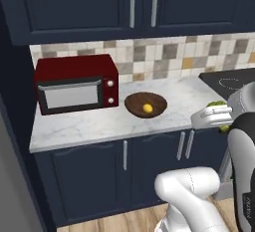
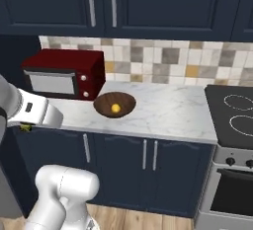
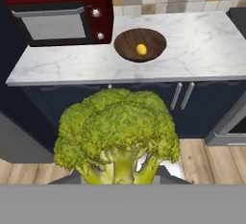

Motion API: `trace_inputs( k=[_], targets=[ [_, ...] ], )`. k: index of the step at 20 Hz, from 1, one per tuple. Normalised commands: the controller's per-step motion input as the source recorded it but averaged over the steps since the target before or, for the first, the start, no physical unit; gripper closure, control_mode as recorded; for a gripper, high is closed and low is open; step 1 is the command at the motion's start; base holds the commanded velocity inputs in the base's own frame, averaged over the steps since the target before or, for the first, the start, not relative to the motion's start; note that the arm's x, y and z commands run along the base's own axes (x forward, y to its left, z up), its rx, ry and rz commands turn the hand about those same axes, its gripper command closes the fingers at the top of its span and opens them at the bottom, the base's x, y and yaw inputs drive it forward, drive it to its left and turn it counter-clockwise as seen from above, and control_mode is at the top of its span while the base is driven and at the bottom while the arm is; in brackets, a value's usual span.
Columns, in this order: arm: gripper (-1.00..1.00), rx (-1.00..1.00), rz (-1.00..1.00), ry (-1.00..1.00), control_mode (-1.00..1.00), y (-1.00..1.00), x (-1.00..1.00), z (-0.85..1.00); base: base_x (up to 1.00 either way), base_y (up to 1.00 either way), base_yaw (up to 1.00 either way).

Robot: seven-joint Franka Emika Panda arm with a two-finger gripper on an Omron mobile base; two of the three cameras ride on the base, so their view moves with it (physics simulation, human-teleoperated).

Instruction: Take the broccoli, pear, and lemon from the freezer and place them in the bowl on the counter.

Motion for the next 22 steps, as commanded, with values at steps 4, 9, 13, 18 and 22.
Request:
trace_inputs(
  k=[4,9,13,18,22],
  targets=[
    [1.0,0.0,0.0,0.0,1.0,0.0,0.0,0.0,0.44,-0.32,-0.02],
    [1.0,0.0,0.0,0.0,1.0,0.0,0.0,0.0,0.67,-0.02,-0.04],
    [1.0,0.0,0.0,0.0,1.0,0.0,0.0,0.0,0.58,-0.25,0.0],
    [1.0,0.0,0.0,0.0,1.0,0.0,0.0,0.0,0.49,-0.28,-0.01],
    [1.0,0.0,0.0,0.0,1.0,0.0,0.0,0.0,0.48,-0.25,0.0]
  ],
)
